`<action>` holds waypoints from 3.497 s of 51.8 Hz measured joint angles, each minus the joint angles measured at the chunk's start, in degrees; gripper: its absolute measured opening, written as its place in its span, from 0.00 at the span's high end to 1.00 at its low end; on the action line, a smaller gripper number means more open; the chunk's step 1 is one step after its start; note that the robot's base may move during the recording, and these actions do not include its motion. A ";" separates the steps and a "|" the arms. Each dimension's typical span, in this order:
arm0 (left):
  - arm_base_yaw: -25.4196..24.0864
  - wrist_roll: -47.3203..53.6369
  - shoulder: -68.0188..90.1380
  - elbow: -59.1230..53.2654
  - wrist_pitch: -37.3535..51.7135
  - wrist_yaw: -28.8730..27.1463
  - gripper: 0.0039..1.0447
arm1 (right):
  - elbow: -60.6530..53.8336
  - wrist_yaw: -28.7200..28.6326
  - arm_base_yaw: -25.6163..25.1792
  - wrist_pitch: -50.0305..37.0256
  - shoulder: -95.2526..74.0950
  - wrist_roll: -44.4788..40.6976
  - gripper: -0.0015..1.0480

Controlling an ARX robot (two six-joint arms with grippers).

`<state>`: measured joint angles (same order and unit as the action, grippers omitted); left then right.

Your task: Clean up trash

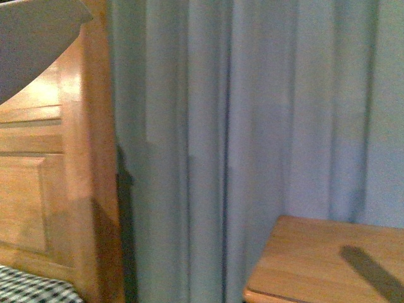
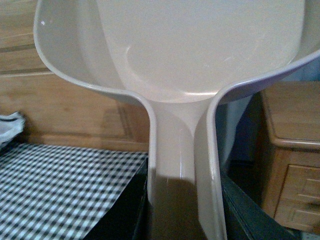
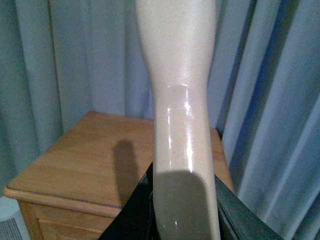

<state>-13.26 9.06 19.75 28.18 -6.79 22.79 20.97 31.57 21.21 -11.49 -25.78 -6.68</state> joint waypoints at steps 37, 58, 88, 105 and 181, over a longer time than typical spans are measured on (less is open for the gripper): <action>0.00 -0.02 -0.13 -0.02 0.02 0.15 0.74 | 0.00 0.13 -0.07 -0.02 0.09 0.00 0.81; 0.00 -0.02 -0.13 -0.04 0.02 0.13 0.74 | 0.00 0.17 -0.09 -0.02 0.09 0.00 0.81; -5.62 0.02 10.16 6.16 -15.85 -1.84 0.74 | -0.04 0.04 -0.04 -0.04 0.31 -0.02 0.81; -8.44 27.87 37.00 13.86 -6.08 9.38 0.74 | -0.04 0.11 -0.02 -0.02 0.15 0.00 0.81; 7.28 40.11 83.21 33.35 -2.89 10.62 0.74 | -0.04 0.15 -0.02 -0.02 0.15 0.00 0.81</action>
<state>-5.98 49.17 102.96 61.54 -9.67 33.41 20.93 31.73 21.19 -11.51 -25.63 -6.68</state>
